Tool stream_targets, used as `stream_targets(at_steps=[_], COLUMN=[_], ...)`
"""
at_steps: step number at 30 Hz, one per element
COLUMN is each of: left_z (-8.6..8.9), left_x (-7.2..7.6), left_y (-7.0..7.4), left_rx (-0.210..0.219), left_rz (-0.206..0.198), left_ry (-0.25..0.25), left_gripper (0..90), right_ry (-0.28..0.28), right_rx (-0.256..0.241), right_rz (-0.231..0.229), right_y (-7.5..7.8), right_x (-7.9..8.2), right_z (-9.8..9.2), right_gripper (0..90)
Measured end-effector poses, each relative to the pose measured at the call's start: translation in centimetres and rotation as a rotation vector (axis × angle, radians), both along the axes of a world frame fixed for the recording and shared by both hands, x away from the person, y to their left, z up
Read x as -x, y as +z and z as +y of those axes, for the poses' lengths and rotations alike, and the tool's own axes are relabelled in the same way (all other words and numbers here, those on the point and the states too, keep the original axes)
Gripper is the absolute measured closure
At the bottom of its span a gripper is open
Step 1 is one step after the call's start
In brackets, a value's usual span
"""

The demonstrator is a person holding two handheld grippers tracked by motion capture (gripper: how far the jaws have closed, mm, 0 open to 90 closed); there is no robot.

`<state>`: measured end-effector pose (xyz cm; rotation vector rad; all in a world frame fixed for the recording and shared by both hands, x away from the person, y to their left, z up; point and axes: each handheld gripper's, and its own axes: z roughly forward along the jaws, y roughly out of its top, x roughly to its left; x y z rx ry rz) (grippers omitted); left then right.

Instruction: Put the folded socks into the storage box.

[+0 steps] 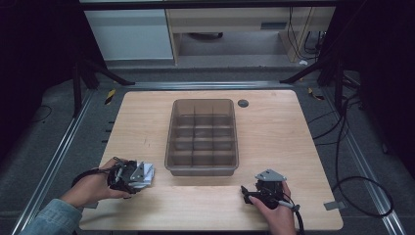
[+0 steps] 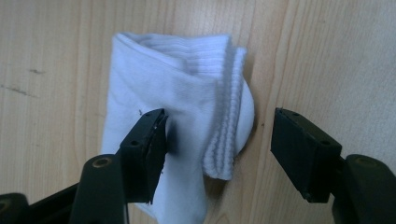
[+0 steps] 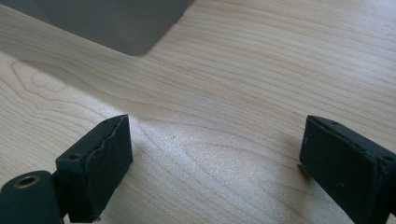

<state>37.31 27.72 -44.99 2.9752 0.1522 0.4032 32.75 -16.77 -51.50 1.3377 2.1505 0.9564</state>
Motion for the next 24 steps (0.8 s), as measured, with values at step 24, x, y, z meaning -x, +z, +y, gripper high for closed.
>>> stream_targets(at_steps=[24], left_z=[0.0], left_x=[-1.1], left_y=[-1.2], left_rx=[-0.024], left_rz=[-0.035], left_ry=[-0.011], left_gripper=[41.8], right_ry=[0.001], right_rx=[0.0], right_rz=[0.0], right_y=[0.0], right_x=[0.0], right_z=[0.0], right_gripper=[9.6])
